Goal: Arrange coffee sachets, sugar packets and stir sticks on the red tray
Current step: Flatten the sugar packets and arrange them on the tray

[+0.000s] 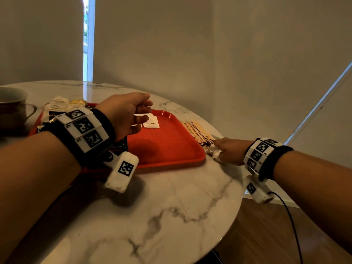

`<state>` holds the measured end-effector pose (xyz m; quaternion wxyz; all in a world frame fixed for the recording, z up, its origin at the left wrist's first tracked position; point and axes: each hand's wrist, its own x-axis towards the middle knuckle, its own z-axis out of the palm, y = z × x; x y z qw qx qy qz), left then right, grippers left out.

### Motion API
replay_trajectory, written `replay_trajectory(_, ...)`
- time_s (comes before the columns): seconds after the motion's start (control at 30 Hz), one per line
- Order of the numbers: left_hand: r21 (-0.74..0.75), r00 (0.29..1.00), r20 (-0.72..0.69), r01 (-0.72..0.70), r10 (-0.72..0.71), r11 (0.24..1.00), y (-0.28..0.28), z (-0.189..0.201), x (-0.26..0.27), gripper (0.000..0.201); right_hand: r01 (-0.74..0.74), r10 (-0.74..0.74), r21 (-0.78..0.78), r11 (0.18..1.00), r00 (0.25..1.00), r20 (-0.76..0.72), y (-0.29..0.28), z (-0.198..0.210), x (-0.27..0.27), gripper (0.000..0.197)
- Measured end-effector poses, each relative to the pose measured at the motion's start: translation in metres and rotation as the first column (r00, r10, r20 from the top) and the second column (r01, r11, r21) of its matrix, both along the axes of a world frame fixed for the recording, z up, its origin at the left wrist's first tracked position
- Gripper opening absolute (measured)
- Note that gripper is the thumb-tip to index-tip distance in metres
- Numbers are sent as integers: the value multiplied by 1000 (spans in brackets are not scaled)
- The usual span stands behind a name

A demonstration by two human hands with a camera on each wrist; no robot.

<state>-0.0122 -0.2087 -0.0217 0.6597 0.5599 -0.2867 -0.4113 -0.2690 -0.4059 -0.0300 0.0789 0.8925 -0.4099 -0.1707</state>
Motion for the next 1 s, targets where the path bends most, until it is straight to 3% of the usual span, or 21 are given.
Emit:
replay_trajectory(0.13,0,1000,-4,7,-7,1000,1,0,0,26,-65,66,-64,996,998,-1,-4,-2,-1,39)
replay_trajectory(0.33,-2,999,-12,36,-36,999,2,1,-3,27,-57,57,-20,998,998,1,0,15,3,23)
replay_trajectory(0.53,-2,993,-74,93,-93,996,2,3,-7,27,-160,165,-42,986,964,208,32,60,28,20)
replay_trajectory(0.63,24,982,-116,152,-149,988,2,4,-9,34,-270,289,-110,957,832,473,57,73,56,19)
replay_trajectory(0.73,26,959,-174,232,-224,972,5,7,-8,60,-362,388,-201,910,578,718,74,67,93,24)
replay_trajectory(0.83,-67,921,-250,291,-298,954,7,8,-4,82,-429,469,-301,852,368,803,90,55,129,19)
replay_trajectory(0.9,-211,912,-281,245,-299,946,7,10,-1,75,-471,480,-316,824,283,830,97,47,149,19)
replay_trajectory(1.0,-367,891,-378,107,-253,924,7,14,7,59,-531,495,-314,787,241,835,102,39,167,31)
